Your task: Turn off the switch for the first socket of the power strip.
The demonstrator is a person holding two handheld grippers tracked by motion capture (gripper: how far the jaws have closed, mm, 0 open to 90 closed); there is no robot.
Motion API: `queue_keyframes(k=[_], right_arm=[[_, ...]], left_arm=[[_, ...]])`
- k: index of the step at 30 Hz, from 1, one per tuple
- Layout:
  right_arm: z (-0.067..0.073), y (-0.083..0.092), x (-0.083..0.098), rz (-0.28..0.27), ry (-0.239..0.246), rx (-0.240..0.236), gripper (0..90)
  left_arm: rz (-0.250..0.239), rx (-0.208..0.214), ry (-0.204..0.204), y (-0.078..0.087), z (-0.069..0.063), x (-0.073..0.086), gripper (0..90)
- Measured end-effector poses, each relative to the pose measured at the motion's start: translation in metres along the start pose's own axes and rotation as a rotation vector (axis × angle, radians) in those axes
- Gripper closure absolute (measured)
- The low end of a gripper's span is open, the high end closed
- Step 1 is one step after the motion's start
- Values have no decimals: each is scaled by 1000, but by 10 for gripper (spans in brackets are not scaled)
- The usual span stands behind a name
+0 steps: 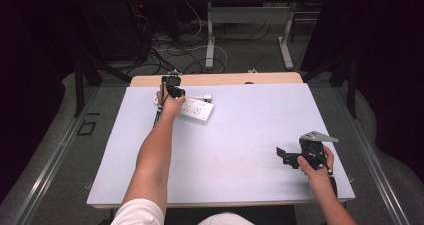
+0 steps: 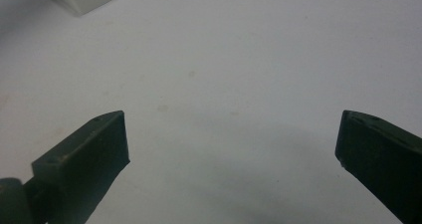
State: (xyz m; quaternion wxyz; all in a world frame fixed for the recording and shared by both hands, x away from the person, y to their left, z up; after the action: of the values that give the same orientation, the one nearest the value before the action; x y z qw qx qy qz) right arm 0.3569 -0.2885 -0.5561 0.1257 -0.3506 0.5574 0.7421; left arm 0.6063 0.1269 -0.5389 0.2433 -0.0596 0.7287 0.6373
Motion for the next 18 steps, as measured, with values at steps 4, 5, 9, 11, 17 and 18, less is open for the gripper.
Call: queue_keyframes(k=[4, 5, 9, 11, 17, 18], right_arm=[[1, 0, 0, -4, -4, 3, 0], [1, 0, 0, 0, 0, -2, 0], [0, 0, 0, -7, -1, 3, 0], [0, 0, 0, -1, 0, -4, 0], [1, 0, 0, -2, 0, 0, 0], [1, 0, 0, 1, 3, -3, 0]], left_arm=[[12, 2, 5, -2, -1, 0, 880], [10, -1, -2, -3, -1, 0, 880], [13, 0, 8, -5, -3, 1, 880], [18, -5, -1, -5, -3, 1, 883], [22, -3, 2, -7, -2, 2, 889], [24, -3, 5, -7, -2, 2, 890]])
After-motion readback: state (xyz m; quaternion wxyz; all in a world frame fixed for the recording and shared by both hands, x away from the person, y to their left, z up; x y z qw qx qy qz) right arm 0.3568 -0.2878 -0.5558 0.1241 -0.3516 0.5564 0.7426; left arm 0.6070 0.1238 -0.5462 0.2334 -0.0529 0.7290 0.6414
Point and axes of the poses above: each handheld gripper's, and its own axes: y roughly backward along the jaws, x roughly out of its underside, z roughly to its left, the point moved 3 cm from there along -y, roughly forward along the jaws, and after that the axes turned 15 degrees about z, right-handed, at the moved point
